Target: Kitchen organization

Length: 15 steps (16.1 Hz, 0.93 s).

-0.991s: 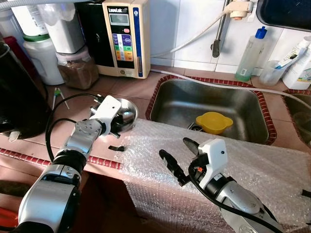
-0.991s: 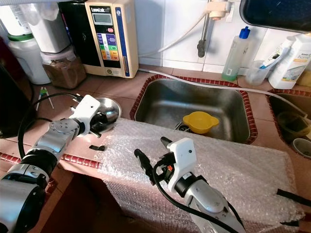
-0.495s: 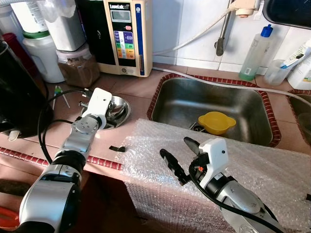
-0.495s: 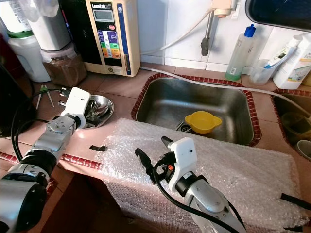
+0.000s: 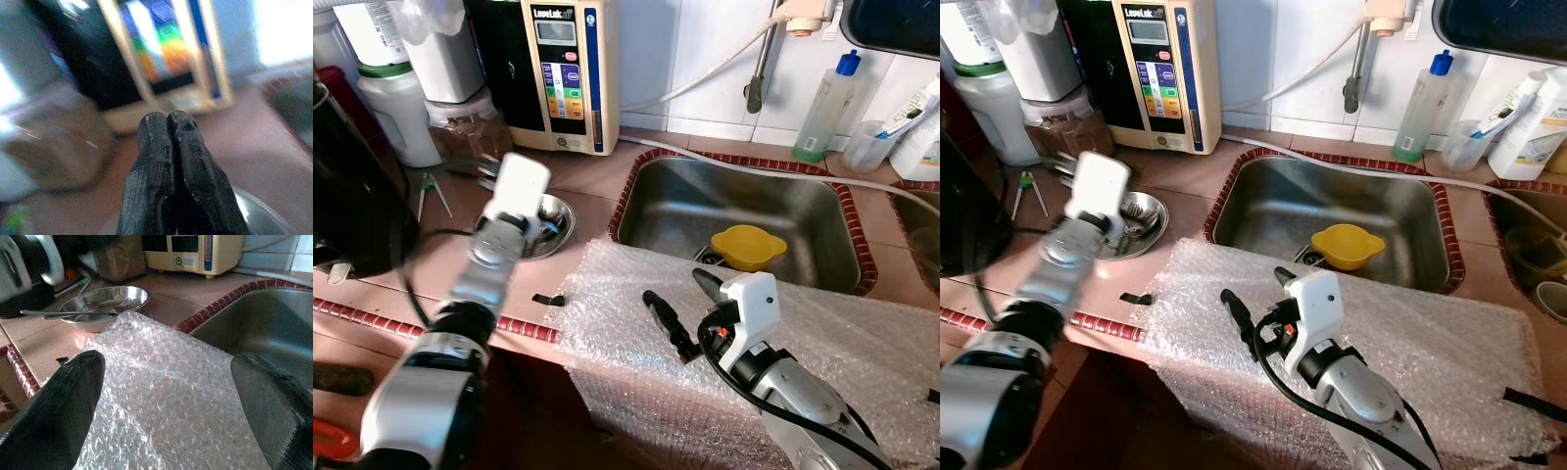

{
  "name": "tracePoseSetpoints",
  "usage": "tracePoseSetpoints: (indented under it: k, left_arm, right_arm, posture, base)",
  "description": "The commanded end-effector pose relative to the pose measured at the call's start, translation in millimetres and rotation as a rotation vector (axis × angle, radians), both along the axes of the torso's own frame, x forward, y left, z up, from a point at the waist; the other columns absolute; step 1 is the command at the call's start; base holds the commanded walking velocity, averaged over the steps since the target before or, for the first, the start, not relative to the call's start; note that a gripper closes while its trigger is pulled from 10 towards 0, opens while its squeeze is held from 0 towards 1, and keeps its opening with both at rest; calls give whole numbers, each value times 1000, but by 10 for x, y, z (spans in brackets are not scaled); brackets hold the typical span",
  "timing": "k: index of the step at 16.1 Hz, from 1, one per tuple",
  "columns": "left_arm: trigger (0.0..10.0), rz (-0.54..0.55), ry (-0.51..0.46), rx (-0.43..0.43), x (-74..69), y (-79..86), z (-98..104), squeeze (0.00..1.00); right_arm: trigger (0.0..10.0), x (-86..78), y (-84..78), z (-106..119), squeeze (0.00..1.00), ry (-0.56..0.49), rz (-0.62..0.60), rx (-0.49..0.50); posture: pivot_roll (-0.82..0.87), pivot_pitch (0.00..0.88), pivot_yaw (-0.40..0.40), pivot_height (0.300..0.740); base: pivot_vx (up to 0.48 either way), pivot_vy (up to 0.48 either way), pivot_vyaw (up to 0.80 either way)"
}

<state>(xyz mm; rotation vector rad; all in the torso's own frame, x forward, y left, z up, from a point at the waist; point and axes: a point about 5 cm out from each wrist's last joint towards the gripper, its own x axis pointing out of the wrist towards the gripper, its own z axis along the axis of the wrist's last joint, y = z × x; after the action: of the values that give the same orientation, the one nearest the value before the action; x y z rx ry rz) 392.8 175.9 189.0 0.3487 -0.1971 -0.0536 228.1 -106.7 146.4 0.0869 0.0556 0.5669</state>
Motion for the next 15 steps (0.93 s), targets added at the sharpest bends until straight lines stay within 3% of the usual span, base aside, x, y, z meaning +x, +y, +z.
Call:
tracePoseSetpoints:
  k: [1, 3, 4, 5, 6, 8, 11, 15]
  left_arm:
    - [10000, 66, -88, -20, -32, 152, 120, 0]
    - [10000, 101, -129, -46, -84, 238, 120, 0]
    - [10000, 169, -146, -127, -166, 360, 50, 0]
    - [10000, 223, -158, -164, -229, 425, -8, 667]
    - [10000, 283, -164, -185, -292, 470, -74, 1000]
    - [10000, 295, -149, -238, -361, 445, -176, 1000]
    - [10000, 245, -153, -278, -506, 262, -285, 1000]
    - [10000, 319, -105, -369, -573, 364, -350, 1000]
  right_arm:
    - [10000, 6, -9, -17, 0, 1, -14, -1]
    - [10000, 12, -4, -37, 0, 3, -15, -4]
    - [10000, 29, 4, -45, 0, 3, -15, -4]
    - [10000, 36, 14, -48, 0, 3, -11, -3]
    - [10000, 40, 28, -57, 0, 2, -6, -7]
    - [10000, 44, 45, -68, 0, 2, 8, -9]
    - [10000, 37, 78, -85, 0, 4, 45, -12]
    - [10000, -109, 135, -164, 0, 27, 151, -9]
  posture:
    - [41, 22, 44, 740]
    - [48, 24, 40, 740]
    - [58, 26, 33, 740]
    - [68, 26, 24, 740]
    - [75, 25, 15, 740]
    - [84, 23, 5, 740]
    - [93, 22, -12, 740]
    - [97, 21, -16, 740]
  base:
    - [0, 0, 0]
    - [0, 0, 0]
    - [0, 0, 0]
    - [0, 0, 0]
    - [0, 0, 0]
    - [0, 0, 0]
    - [0, 0, 0]
    - [0, 0, 0]
